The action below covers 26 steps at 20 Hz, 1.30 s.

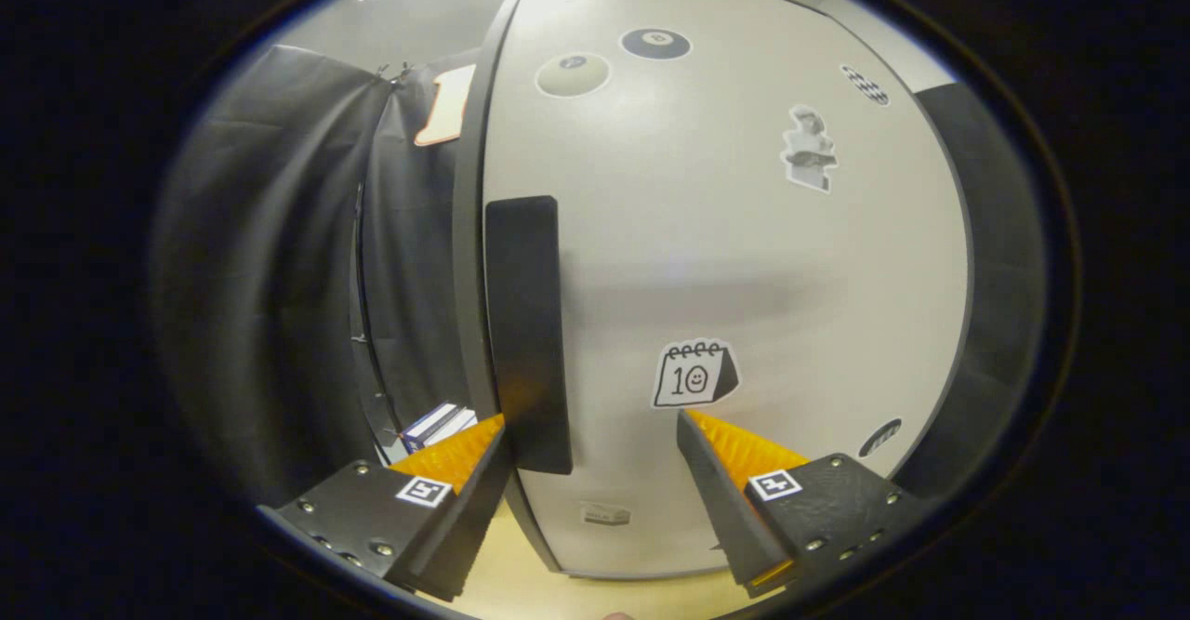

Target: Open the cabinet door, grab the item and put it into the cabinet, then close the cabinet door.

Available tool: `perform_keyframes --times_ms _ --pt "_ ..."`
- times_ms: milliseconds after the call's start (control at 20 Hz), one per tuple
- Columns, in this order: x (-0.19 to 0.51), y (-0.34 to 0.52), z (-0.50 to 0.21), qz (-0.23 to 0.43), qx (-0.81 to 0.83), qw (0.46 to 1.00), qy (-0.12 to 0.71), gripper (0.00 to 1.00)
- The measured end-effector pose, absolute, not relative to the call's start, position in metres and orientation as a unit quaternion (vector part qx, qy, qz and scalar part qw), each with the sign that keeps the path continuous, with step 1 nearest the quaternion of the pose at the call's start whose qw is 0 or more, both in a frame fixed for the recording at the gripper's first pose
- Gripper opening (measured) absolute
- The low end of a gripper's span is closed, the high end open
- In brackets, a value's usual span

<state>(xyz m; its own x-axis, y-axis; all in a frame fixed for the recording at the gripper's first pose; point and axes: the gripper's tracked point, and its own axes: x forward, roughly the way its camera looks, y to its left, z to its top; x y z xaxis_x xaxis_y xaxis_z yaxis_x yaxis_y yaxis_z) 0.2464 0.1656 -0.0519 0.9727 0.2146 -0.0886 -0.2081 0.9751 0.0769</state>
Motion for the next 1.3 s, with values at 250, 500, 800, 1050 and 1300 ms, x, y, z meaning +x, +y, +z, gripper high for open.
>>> perform_keyframes --times_ms 250,500,800,1050,1300 --pt "0.223 0.165 -0.031 0.107 0.036 0.994 0.011 1.0" --pt "0.16 0.15 -0.011 0.095 0.026 0.995 0.002 1.0" --pt "0.067 0.111 -0.011 0.056 0.01 0.998 0.017 1.0" --pt "-0.009 0.085 -0.013 0.022 -0.008 0.999 0.024 1.0" --pt "-0.049 0.062 0.0 -0.01 0.012 1.0 0.005 1.0"
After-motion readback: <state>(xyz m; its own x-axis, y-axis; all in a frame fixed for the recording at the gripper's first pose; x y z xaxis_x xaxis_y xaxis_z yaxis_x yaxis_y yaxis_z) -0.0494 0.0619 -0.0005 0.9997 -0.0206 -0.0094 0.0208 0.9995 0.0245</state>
